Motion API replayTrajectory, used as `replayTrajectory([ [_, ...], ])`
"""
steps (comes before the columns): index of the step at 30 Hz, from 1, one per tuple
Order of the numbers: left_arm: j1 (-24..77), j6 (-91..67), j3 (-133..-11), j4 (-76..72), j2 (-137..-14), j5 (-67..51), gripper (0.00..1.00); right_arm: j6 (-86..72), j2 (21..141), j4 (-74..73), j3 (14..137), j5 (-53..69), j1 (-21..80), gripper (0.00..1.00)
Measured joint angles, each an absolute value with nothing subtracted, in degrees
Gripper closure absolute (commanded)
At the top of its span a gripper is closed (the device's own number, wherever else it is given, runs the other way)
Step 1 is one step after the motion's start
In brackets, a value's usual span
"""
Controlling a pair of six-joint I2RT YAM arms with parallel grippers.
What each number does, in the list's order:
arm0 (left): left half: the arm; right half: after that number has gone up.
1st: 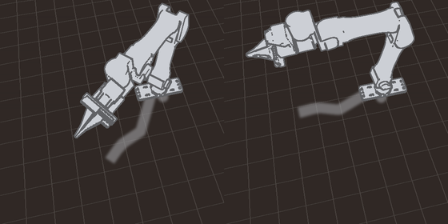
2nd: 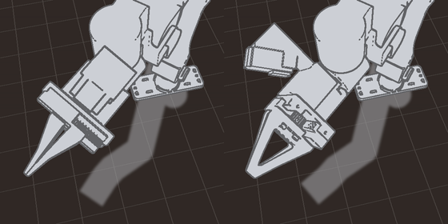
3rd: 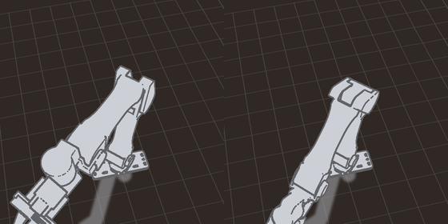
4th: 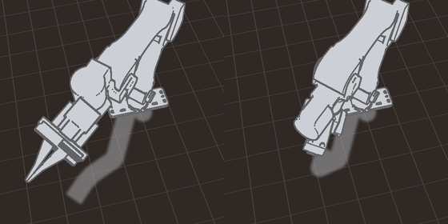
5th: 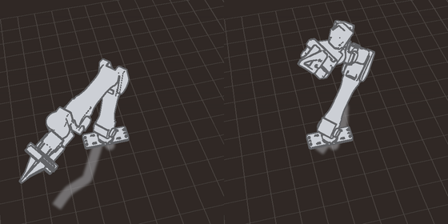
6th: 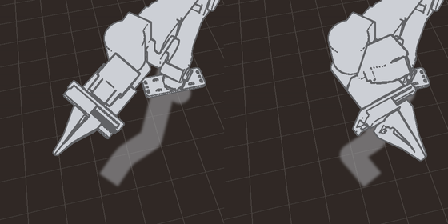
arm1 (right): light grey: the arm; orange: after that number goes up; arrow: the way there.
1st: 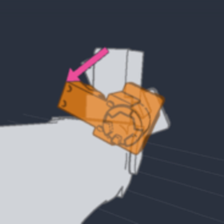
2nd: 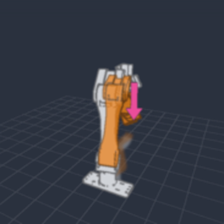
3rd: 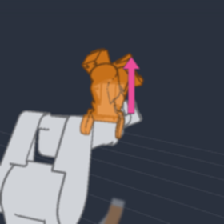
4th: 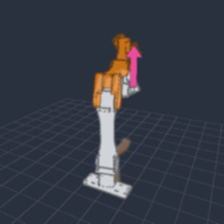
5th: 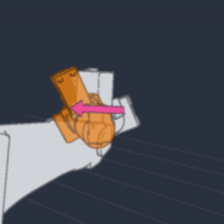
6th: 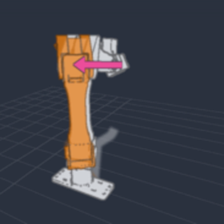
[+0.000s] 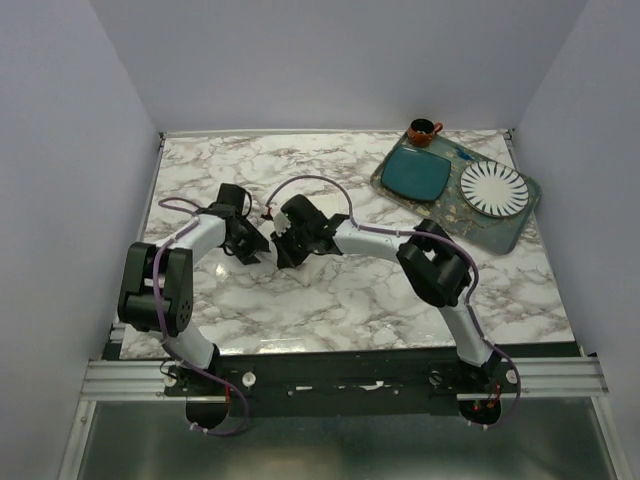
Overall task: Fold the napkin, place the utensils inside, and roll it up
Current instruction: Roll the napkin with the utensil
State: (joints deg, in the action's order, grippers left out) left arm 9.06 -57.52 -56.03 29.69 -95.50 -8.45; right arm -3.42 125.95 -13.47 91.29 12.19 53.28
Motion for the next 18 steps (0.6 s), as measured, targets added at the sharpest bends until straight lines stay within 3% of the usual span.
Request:
replayTrajectory([
  [6,9.06,-52.31,-52.9,29.36,-86.0,-5.26,0.29,-9.08,129.19,-11.27,91.46,34.0,46.19,0.99],
  [8,9.02,-50.83,-51.2,28.25,-81.8,-4.73,0.19,-10.81,130.61,-10.7,91.79,39.57,44.42,1.0],
  [10,9.02,-49.71,-49.1,27.16,-78.15,-4.93,0.18,-12.49,131.98,-10.55,92.38,44.29,43.16,0.99],
  [13,9.02,-49.28,-47.44,26.04,-76.03,-5.96,0.25,-15.4,134.41,-10.63,93.67,51.07,41.67,0.99],
  [18,9.98,-50.35,-46.52,22.61,-77.69,-8.99,0.57,-20.23,138.15,-10.79,95.74,59.07,40.32,0.99],
])
